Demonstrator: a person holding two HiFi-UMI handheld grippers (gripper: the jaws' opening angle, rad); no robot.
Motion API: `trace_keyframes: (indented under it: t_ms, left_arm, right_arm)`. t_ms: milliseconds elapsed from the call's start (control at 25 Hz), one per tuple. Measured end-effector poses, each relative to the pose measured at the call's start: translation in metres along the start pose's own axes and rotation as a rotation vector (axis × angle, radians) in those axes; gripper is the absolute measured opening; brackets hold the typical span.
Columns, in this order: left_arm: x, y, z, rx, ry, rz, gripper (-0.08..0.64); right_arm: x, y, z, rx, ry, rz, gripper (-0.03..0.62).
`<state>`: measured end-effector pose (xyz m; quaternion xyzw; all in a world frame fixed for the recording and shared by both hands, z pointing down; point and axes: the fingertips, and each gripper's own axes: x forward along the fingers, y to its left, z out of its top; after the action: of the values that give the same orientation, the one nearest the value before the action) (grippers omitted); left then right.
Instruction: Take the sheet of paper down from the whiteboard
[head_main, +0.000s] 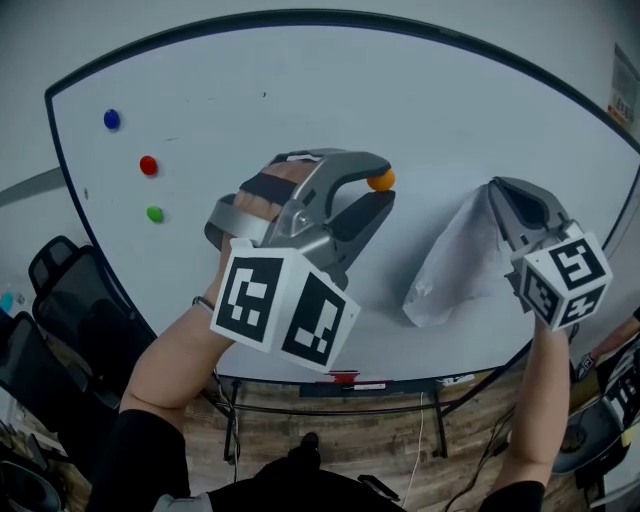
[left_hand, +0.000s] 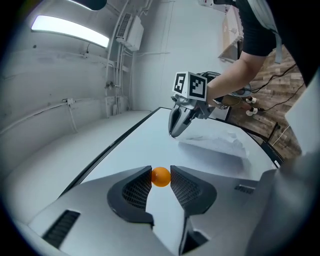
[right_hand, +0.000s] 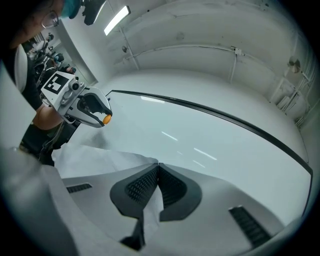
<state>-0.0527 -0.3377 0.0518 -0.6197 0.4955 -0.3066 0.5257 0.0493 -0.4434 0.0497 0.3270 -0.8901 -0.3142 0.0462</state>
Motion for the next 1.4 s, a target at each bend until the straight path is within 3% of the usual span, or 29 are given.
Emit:
trace_keyframes:
  t_ms: [1000,1400]
  left_arm:
    - [0.031,-0.014,-0.048,-0.017,0.145,-0.034,0.129]
    - [0.034,-0.011,-0.053,-0.002,0.157,-0.030,0.129]
  right_arm:
    - [-0.011,0.016,0.003,-0.027,0.007,0.052,0.017]
    - [-0.005,0.028,0.005,-0.044,-0.008,0.081,0.017]
